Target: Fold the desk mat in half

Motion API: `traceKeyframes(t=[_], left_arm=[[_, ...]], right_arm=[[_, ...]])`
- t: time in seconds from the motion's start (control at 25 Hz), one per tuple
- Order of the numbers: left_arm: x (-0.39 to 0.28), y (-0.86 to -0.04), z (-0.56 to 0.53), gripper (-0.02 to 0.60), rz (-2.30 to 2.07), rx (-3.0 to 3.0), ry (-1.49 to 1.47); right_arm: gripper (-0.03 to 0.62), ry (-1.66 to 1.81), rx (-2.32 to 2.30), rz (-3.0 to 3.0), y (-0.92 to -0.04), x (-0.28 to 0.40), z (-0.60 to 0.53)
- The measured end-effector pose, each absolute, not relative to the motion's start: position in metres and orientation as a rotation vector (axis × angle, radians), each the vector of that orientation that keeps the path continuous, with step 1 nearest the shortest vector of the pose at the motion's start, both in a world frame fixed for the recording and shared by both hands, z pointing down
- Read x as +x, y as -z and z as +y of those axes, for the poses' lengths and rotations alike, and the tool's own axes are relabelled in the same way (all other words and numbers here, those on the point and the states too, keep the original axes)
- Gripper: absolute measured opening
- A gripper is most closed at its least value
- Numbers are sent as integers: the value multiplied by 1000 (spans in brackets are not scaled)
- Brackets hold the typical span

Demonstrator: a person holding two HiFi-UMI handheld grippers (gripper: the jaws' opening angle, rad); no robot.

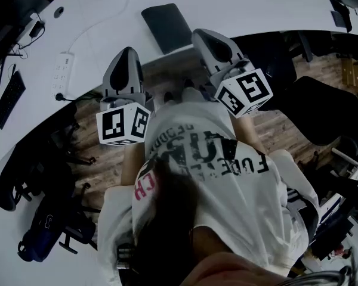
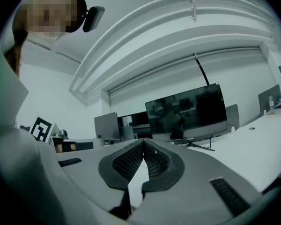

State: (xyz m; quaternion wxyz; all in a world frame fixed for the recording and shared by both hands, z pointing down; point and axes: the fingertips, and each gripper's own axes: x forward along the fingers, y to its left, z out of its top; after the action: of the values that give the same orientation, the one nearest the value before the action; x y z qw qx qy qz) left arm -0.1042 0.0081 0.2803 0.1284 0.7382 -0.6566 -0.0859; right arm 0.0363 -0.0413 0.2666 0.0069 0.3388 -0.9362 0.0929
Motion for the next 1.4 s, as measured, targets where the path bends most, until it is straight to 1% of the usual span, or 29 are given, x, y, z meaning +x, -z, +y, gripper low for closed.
traceKeyframes(t=[0.64,1.4], left_arm=[[-99,-284,12,2,-1899,2156,246],[-105,-289,7,3,-1868,2147,259]], right_arm=[[-1,-326,1010,-2928,-274,21,-25],[0,-328,1054,-2890,-280,20,-29]])
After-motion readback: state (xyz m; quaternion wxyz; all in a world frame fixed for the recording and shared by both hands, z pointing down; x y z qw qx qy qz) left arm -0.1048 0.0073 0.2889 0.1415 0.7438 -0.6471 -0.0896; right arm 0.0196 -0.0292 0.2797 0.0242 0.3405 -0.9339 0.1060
